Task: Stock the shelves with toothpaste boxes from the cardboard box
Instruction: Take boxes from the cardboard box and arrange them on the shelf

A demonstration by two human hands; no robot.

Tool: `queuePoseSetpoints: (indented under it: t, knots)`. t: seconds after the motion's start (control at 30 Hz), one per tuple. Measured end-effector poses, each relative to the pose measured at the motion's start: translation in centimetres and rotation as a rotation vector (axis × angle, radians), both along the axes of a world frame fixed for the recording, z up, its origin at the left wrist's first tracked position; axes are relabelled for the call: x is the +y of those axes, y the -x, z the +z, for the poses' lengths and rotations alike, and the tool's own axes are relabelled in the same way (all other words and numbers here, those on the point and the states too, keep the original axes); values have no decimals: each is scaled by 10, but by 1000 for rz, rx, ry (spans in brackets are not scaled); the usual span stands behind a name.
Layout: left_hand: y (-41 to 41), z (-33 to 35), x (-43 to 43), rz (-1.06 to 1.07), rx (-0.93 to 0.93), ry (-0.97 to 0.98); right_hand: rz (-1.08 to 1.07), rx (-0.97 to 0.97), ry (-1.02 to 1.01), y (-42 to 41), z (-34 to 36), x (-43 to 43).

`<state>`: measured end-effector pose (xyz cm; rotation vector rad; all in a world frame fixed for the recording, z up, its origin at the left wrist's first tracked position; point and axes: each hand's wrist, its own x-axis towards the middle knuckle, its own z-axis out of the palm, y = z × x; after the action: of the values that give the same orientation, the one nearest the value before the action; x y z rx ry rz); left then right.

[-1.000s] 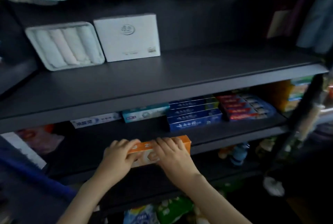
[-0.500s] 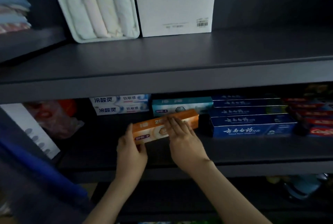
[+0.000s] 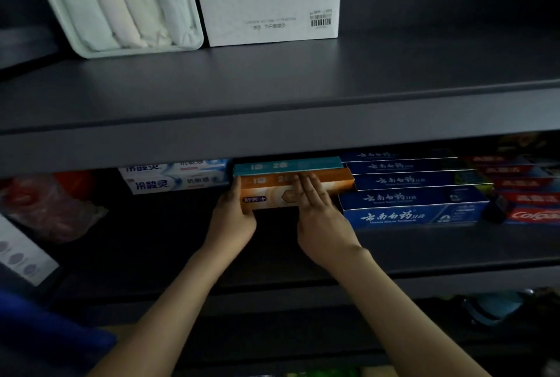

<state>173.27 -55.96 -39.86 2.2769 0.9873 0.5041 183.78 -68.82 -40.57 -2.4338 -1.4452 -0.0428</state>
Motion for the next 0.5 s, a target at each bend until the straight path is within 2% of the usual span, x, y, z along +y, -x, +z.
queuePoseSetpoints:
  t: [0.17,0.23,0.33,0.4,0.5]
  knots:
    - [-2,4,-4,41,7,34,31,101,-100,6,1,-1]
    - [5,7,-18,72,16,-42,89,72,-120,15,3,-10]
    - [21,2,-60,6,-16,-220,150,6,-184,36,-3,-36]
    - [30,-7,-107,-58,-80,-261,101,-6,-294,51,-9,-68]
    - [43,-26,-196,-226,-281,-206,-15,24,-420,75,-20,-147]
